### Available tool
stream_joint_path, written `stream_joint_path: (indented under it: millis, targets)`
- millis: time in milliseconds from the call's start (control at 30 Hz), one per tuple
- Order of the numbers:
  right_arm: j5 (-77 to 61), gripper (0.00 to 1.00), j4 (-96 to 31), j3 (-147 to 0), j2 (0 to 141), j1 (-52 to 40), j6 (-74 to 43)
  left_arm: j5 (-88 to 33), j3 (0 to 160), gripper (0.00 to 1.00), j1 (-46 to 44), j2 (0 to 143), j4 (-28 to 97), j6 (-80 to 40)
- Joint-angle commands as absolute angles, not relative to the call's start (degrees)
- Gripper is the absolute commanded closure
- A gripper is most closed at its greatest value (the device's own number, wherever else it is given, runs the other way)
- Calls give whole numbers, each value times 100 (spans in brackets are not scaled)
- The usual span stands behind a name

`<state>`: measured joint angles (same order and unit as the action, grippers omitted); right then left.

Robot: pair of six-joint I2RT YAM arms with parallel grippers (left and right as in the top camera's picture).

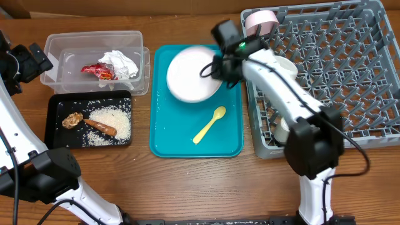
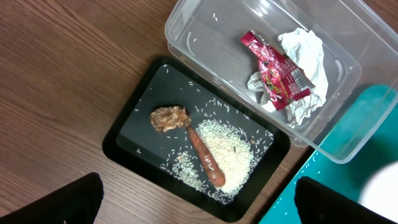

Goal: Sort waste into correct bins and load items into the dishwasher
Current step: 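Grasp the white plate on the teal tray with the right gripper, then stand the white plate upright in the back of the rack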

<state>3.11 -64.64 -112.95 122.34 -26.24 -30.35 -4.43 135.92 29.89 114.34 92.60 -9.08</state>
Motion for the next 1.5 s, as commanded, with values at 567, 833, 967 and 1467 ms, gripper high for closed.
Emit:
stream_joint_path:
  millis: [567, 833, 967, 1467]
  targets:
    - [7328, 96, -4984, -10278, 11231, -788, -3015, -427, 13697, 0, 2993, 11465, 9253, -926]
    - [7019, 96, -3876, -9096, 11384, -768, -2976, -427, 13697, 0, 2993, 11465, 9253, -926]
    - [7015, 96, -3861, -9015, 11555, -768, -2978, -427, 13697, 0, 2998, 11465, 9253, -926]
    - [3645, 1, -4729, -9050, 9264, -1723, -2606, -427, 13697, 0, 2998, 11465, 9253, -926]
